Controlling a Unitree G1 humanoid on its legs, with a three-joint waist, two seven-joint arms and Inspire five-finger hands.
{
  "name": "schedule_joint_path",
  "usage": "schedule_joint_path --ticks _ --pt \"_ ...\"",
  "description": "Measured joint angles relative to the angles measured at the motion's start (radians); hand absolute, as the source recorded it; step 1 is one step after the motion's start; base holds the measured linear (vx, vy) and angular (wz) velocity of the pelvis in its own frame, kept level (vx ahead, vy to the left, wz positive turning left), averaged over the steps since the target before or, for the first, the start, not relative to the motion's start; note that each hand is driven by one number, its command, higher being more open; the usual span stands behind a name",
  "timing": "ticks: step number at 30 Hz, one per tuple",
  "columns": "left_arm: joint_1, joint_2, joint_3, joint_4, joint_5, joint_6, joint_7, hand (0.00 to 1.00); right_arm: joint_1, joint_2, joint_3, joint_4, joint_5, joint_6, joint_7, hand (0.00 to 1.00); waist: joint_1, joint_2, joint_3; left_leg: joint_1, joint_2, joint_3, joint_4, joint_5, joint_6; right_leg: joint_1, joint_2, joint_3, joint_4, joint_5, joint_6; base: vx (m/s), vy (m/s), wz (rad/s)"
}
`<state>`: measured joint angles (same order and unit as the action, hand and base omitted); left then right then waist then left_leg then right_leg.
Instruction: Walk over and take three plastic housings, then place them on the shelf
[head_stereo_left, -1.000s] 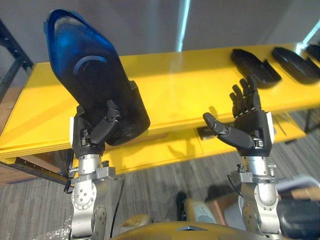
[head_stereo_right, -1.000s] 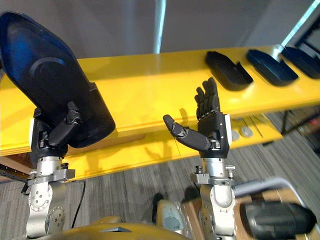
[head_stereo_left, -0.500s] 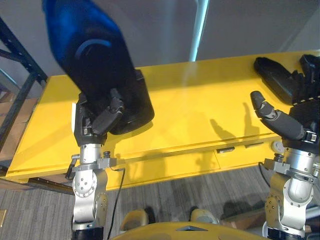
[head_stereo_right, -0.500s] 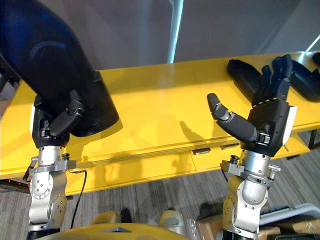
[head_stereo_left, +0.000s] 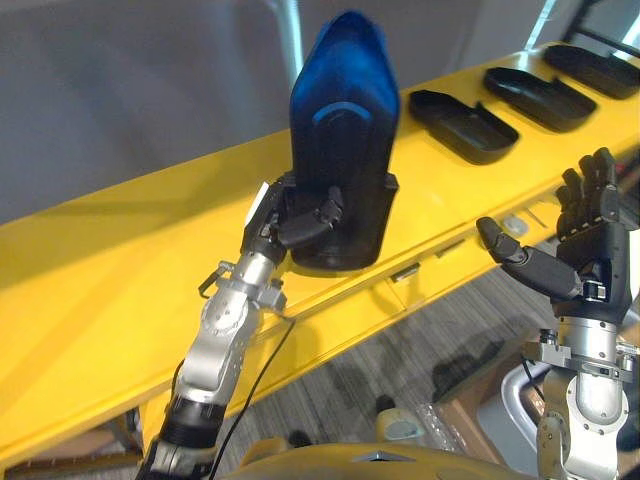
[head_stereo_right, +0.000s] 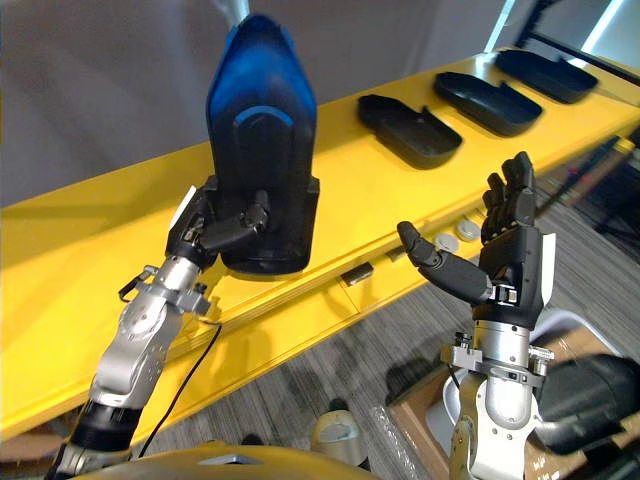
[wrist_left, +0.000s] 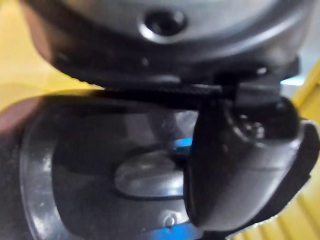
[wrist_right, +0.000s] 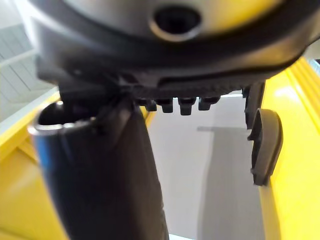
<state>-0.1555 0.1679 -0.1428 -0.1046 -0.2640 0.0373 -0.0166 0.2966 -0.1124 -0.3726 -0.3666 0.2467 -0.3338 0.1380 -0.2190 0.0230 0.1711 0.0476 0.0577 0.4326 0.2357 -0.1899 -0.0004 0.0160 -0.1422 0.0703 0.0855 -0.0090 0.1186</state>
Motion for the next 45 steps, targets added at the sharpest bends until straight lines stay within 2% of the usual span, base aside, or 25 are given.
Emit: schedule_joint_path --ticks 5,11,14,19,23,27,30,31,39,45 --pt "-0.161 0.001 0.084 0.233 -0.001 0.021 0.184 0.0 0.019 0.0 0.007 0.001 0.054 0.02 0.08 1.0 -0.057 0.003 -0.001 0.03 0.008 0.054 -0.025 0.003 -0.006 -0.017 0.018 0.058 0.0 0.01 0.001 0.0 -0.005 -0.38" --pt "-0.355 0.054 0.155 0.385 -0.045 0.031 0.339 0.0 0.04 -0.001 0.095 0.014 0.055 0.038 0.167 1.0 -0.079 0.004 -0.001 0.049 -0.003 0.068 -0.07 0.029 -0.008 -0.029 0.022 0.073 0.004 0.01 0.001 0.0 -0.009 -0.08" --pt "-0.406 0.078 0.17 0.418 -0.062 0.044 0.372 0.0 0.042 -0.003 0.143 0.024 0.055 0.064 0.191 1.0 -0.088 0.007 0.0 0.052 -0.011 0.068 -0.093 0.044 -0.006 -0.036 0.022 0.074 0.005 0.01 0.001 0.0 0.0 0.0" --pt "-0.456 0.086 0.167 0.51 -0.125 0.117 0.372 0.0 0.041 -0.012 0.18 0.031 0.077 0.078 0.21 1.0 -0.093 0.017 0.006 0.055 -0.015 0.068 -0.105 0.049 -0.005 -0.039 0.021 0.075 0.005 0.01 0.001 0.0 0.0 0.0" --pt "-0.463 0.084 0.146 0.592 -0.207 0.182 0.332 0.0 0.04 -0.014 0.187 0.031 0.094 0.095 0.207 1.0 -0.102 0.031 0.022 0.045 -0.017 0.069 -0.107 0.054 -0.002 -0.052 0.021 0.079 0.007 0.011 0.003 0.0 0.0 0.0" --pt "-0.483 0.085 0.133 0.606 -0.288 0.186 0.268 0.0 0.039 -0.053 0.195 0.031 0.095 0.107 0.203 1.0 -0.111 0.042 0.056 0.046 -0.019 0.068 -0.108 0.057 0.002 -0.053 0.02 0.079 0.015 0.011 0.003 -0.01 -0.003 0.0" --pt "-0.486 0.084 0.106 0.605 -0.325 0.181 0.264 0.0 0.04 -0.054 0.21 0.031 0.095 0.112 0.199 1.0 -0.112 0.046 0.063 0.046 -0.022 0.068 -0.117 0.065 0.005 -0.06 0.019 0.079 0.018 0.011 0.004 -0.04 -0.02 0.0" --pt "-0.486 0.084 0.106 0.606 -0.352 0.181 0.266 1.0 0.039 -0.055 0.22 0.031 0.095 0.113 0.198 1.0 -0.112 0.045 0.064 0.046 -0.021 0.068 -0.118 0.067 0.005 -0.061 0.019 0.079 0.019 0.011 0.004 -0.05 -0.029 0.01" --pt "-0.485 0.084 0.092 0.606 -0.407 0.156 0.282 1.0 0.039 -0.054 0.228 0.03 0.123 0.113 0.176 1.0 -0.111 0.034 0.094 0.048 -0.024 0.066 -0.115 0.07 0.007 -0.063 0.014 0.072 0.018 0.012 0.007 -0.04 -0.01 0.0" --pt "-0.516 0.08 0.062 0.614 -0.267 0.164 0.337 1.0 0.038 -0.055 0.263 0.019 0.124 0.113 0.155 1.0 -0.112 0.021 0.112 0.048 -0.025 0.066 -0.108 0.07 0.008 -0.061 0.011 0.072 0.019 0.014 0.011 0.0 0.0 0.0"
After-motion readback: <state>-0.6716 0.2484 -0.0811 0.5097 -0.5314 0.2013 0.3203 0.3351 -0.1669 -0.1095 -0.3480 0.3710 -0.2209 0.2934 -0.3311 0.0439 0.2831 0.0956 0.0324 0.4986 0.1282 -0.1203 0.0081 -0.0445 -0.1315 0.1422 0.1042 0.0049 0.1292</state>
